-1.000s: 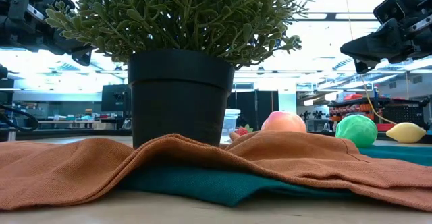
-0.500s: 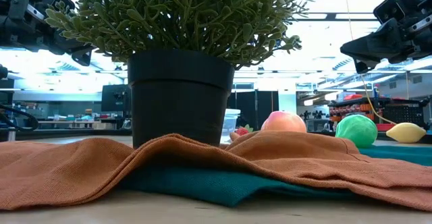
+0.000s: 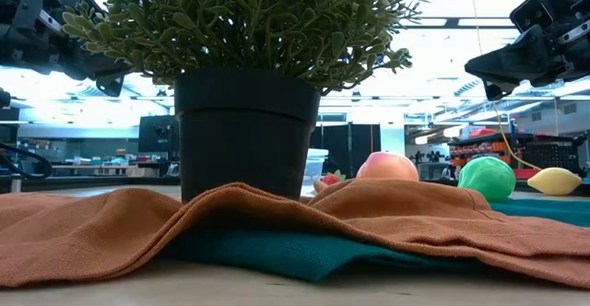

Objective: Pick and placing Produce into tupperware
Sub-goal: Put the left lemon into the transparent container

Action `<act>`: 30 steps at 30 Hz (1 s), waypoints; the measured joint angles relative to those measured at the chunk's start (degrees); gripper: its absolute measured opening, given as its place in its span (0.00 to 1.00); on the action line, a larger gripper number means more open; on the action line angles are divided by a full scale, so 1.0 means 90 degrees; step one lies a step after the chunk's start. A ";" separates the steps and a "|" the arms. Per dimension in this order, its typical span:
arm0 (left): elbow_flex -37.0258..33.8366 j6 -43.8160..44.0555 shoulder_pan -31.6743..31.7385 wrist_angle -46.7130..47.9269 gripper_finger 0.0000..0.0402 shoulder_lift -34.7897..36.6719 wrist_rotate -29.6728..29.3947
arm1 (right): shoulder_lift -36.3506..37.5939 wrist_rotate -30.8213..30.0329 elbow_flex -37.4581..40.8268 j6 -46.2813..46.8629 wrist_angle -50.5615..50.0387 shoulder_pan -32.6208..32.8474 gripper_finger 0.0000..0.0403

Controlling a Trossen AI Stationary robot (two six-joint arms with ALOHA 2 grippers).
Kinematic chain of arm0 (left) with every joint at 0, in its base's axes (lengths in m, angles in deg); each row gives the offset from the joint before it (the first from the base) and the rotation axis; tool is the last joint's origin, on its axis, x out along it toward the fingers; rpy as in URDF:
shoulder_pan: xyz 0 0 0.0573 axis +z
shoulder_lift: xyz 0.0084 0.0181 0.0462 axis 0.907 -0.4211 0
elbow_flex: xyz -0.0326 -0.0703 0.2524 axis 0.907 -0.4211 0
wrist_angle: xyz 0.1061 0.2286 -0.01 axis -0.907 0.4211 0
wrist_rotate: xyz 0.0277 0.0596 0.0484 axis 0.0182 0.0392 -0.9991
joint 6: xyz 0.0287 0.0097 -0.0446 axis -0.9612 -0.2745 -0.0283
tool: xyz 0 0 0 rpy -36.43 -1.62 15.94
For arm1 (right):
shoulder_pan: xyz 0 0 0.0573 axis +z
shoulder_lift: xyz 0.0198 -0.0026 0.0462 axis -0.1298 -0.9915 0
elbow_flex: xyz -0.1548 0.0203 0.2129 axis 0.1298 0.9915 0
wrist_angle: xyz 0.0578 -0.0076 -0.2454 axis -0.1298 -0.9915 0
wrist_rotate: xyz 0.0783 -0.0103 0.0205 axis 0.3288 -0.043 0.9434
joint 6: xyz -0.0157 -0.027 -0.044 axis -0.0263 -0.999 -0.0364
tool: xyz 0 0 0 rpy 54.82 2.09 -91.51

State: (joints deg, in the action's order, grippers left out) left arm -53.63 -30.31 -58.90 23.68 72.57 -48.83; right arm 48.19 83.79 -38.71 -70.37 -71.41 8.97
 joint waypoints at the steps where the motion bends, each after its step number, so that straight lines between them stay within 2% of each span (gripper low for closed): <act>1: 0.0002 0.0078 0.0000 0.0015 0.07 0.0000 -0.0026 | 0.0000 -0.0002 0.0001 0.0000 0.0000 0.0000 0.00; 18: 0.0005 0.1867 0.0000 0.0048 0.03 0.0000 -0.0235 | 0.0000 -0.0002 -0.0001 0.0000 0.0007 0.0000 0.00; 24: 0.0005 0.1886 0.0000 0.0016 0.04 0.0000 -0.0345 | 0.0000 -0.0001 0.0001 0.0013 0.0002 0.0000 0.00; 30: 0.0001 0.1878 0.0000 -0.0008 0.02 0.0000 -0.0350 | 0.0000 0.0000 0.0001 0.0595 0.0002 0.0000 0.00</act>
State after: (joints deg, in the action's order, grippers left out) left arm -53.62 -13.42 -58.90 23.61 72.57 -51.98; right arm 48.19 83.79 -38.70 -65.02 -71.38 8.97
